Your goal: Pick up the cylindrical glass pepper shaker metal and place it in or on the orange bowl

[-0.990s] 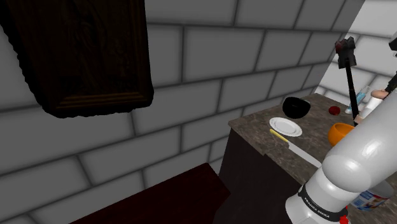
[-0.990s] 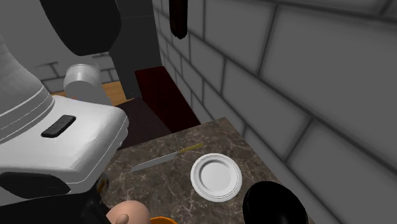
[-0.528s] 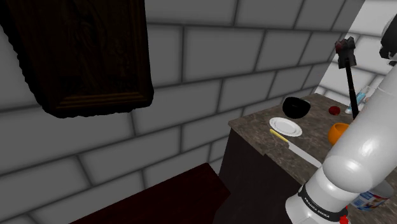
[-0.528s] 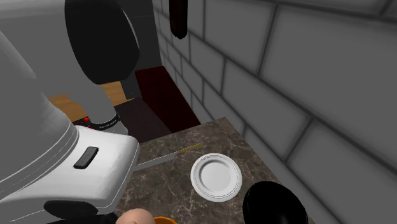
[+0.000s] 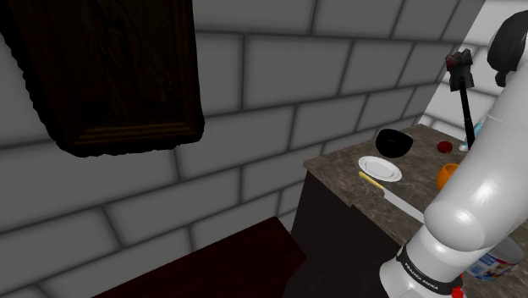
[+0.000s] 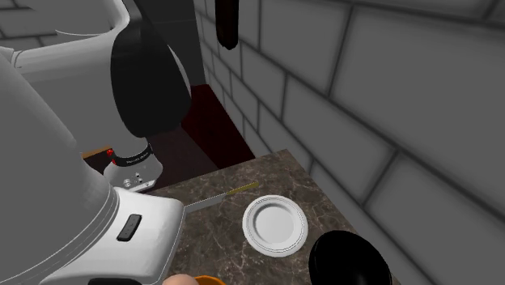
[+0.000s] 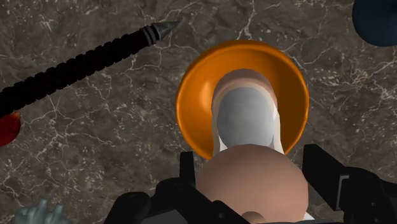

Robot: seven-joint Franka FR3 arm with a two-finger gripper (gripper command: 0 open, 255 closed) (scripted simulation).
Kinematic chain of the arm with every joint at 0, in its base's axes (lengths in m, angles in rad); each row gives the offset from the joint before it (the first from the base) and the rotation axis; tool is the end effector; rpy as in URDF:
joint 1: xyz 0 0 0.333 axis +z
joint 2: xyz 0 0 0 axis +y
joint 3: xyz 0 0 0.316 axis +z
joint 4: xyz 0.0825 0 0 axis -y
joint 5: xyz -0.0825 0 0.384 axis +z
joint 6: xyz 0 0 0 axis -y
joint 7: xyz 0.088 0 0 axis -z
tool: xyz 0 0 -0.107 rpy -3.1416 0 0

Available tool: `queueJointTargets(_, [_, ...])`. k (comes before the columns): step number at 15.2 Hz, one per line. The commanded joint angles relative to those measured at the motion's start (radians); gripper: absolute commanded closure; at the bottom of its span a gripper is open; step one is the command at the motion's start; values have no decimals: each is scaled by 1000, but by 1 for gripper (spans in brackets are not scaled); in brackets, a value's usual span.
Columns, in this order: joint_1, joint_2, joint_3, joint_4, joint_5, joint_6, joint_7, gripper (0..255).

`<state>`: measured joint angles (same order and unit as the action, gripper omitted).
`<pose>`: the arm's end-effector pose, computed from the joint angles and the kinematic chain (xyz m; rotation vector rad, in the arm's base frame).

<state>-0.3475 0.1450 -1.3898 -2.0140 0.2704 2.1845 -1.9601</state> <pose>-0.0674 -0.5703 0.4519 2.9662 0.1420 0.0664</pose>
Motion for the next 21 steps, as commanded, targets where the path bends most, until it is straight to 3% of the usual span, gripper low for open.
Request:
queueJointTargets(1, [-3, 2, 3, -2, 4, 2, -3, 255])
queueJointTargets(5, [-3, 2, 3, -2, 4, 2, -3, 255])
queueJointTargets(6, [-4, 2, 3, -1, 4, 2, -3, 0])
queueJointTargets(11, [-3, 2, 3, -2, 3, 2, -3, 0])
queueJointTargets(12, [66, -50, -55, 10, -63, -17, 42, 0])
queueJointTargets(13, [214, -252, -139, 21, -315, -33, 216, 0])
queueJointTargets(14, [143, -303, -49, 39, -376, -67, 258, 0])
queueJointTargets(15, [96, -319, 5, 54, -392, -93, 269, 0])
queueJointTargets(16, [57, -289, 32, 53, -356, -90, 244, 0])
queueJointTargets(21, [61, -291, 29, 53, -358, -90, 246, 0])
